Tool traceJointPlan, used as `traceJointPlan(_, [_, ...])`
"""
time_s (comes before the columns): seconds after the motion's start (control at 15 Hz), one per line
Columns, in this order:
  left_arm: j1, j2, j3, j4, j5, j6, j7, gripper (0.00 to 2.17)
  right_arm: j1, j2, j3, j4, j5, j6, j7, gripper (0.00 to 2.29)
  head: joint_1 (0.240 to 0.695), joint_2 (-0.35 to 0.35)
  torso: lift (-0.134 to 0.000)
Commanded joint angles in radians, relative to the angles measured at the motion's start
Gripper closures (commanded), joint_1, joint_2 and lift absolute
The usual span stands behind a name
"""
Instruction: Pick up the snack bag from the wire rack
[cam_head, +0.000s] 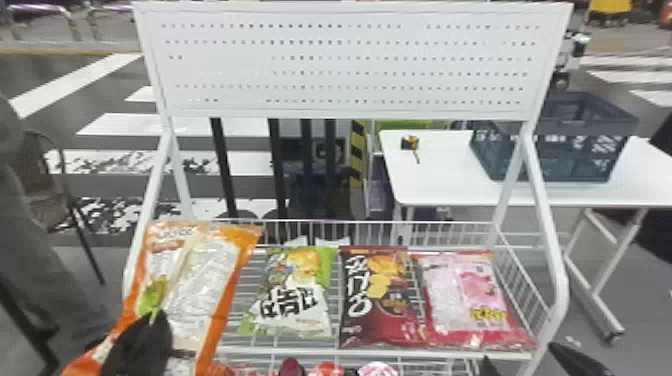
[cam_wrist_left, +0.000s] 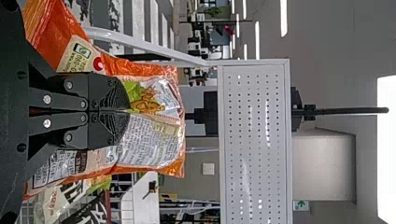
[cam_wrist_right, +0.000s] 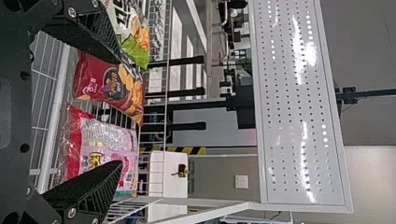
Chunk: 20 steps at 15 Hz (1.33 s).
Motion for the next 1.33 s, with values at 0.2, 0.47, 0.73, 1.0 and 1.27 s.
traceJointPlan(0.2, [0.001, 0.000, -0.002, 0.000, -0.002, -0.002, -0.001, 1.88, -0.013, 0.001, 0.003, 0.014, 0.000, -0.006, -0.014, 0.13, 0.499, 0.000, 0.000])
traceJointPlan(0.47, [0.004, -0.002, -0.005, -0.003, -0.011, -0.002, 0.000, 1.88, -0.030, 0.001, 0.011, 0.037, 0.000, -0.022, -0.031, 0.13, 0.499, 0.000, 0.000])
traceJointPlan(0.73, [0.001, -0.002, -0.014, -0.003, -0.014, 0.001, -0.001, 1.88, -0.205, 0.001, 0.068, 0.208, 0.013, -0.046, -0.121, 0.13, 0.499, 0.000, 0.000])
traceJointPlan(1.0, [-0.007, -0.003, -0.034, 0.006, -0.025, 0.007, 0.000, 1.88, -0.458, 0.001, 0.117, 0.432, 0.096, 0.031, -0.133, 0.13, 0.499, 0.000, 0.000])
traceJointPlan(1.27, [-0.027, -0.005, -0.062, 0.012, -0.049, 0.032, 0.002, 1.88, -0.662, 0.001, 0.091, 0.663, 0.170, 0.086, -0.160, 0.14, 0.499, 0.000, 0.000])
